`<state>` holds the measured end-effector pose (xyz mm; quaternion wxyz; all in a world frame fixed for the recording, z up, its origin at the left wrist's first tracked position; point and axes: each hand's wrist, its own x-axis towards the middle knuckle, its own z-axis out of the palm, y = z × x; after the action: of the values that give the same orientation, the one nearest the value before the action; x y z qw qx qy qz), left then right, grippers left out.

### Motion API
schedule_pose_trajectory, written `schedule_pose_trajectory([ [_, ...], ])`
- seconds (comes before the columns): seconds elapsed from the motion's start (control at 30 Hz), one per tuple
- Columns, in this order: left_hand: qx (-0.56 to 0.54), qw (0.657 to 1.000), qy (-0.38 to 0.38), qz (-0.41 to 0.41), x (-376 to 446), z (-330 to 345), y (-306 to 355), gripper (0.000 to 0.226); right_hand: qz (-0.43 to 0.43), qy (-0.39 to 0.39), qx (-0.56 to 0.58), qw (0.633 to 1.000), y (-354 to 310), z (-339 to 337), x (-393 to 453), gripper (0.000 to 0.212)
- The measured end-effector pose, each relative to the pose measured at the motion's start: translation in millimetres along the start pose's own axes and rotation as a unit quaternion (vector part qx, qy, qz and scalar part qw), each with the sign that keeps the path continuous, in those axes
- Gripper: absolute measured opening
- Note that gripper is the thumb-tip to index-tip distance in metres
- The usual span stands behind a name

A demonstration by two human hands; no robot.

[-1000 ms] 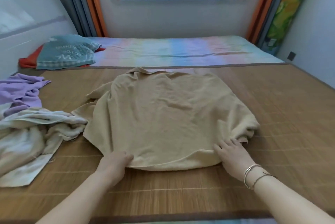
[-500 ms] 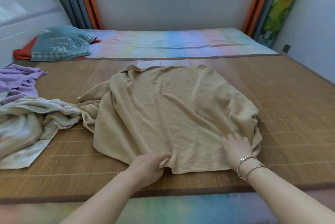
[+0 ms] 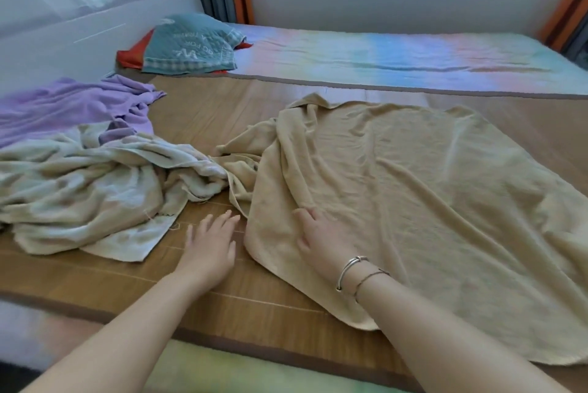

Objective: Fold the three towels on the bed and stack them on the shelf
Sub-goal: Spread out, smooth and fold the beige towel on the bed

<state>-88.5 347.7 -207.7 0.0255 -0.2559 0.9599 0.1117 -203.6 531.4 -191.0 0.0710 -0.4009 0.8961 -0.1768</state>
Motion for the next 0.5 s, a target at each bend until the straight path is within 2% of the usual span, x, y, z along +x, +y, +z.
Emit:
schedule_pose_trajectory([
  [0.1, 0.067, 0.997, 0.004, -0.026, 22, -5, -27, 0.060, -0.063, -0.007, 0.024, 0.998, -34, 18, 44, 0.044],
  [0.23, 0.168, 0.984, 0.010, -0.058, 62, -11, -74, 0.071, -0.064, -0.018, 0.014, 0.998, -70, 42, 105, 0.050],
  [0.4, 0.263, 0.964, 0.011, 0.043, 108, -23, -100, 0.059, 0.011, -0.018, -0.023, 1.000, -84, 66, 159, 0.066],
  [0.5, 0.234, 0.972, -0.008, 0.003, 133, -26, -124, 0.057, 0.064, -0.027, -0.043, 0.997, -93, 74, 178, 0.061],
])
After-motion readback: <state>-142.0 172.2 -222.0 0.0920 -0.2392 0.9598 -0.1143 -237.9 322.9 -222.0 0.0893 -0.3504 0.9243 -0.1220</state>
